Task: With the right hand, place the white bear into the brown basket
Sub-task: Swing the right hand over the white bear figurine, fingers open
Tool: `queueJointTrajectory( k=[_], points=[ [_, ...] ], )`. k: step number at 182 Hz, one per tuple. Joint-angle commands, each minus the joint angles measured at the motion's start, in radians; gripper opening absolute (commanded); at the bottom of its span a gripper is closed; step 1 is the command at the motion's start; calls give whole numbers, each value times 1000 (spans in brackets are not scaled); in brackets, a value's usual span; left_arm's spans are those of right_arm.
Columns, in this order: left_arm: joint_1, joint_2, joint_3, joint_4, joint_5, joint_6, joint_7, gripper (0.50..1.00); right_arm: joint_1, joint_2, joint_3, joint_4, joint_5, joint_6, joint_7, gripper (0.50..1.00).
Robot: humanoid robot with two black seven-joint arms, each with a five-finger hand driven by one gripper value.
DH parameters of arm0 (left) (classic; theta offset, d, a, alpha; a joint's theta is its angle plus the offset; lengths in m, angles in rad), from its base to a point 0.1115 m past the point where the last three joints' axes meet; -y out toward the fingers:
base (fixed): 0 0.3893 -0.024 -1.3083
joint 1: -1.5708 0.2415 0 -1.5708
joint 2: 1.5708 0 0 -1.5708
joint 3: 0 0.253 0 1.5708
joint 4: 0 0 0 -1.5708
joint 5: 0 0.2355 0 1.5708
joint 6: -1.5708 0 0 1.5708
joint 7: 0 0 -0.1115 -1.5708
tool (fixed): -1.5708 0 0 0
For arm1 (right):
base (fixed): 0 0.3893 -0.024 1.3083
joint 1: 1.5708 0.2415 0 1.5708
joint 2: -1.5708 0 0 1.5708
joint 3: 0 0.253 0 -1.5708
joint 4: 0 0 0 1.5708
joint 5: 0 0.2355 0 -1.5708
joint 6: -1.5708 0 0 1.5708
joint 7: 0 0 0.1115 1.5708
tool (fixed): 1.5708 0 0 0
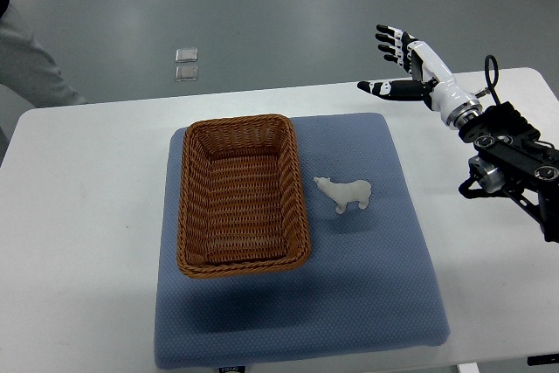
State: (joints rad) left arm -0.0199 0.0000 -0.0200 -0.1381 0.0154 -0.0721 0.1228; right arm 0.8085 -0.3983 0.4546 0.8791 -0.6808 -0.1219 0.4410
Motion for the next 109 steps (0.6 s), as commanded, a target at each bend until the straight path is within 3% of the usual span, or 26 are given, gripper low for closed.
queueJointTrajectory(
  k=[1, 28, 55, 109],
  points=[
    [0, 0, 0, 0, 0, 0, 0, 1000, 43, -54, -65, 32, -55, 45, 1, 919],
    [0, 0, 0, 0, 0, 0, 0, 1000, 90, -123, -120, 70, -221, 111, -1, 919],
    [0, 0, 0, 0, 0, 0, 0, 1000, 112, -181, -122, 109, -397, 232, 1, 919],
    [0, 0, 0, 0, 0, 0, 0, 1000, 196, -278, -152, 224, -517, 384, -1, 919]
  ],
)
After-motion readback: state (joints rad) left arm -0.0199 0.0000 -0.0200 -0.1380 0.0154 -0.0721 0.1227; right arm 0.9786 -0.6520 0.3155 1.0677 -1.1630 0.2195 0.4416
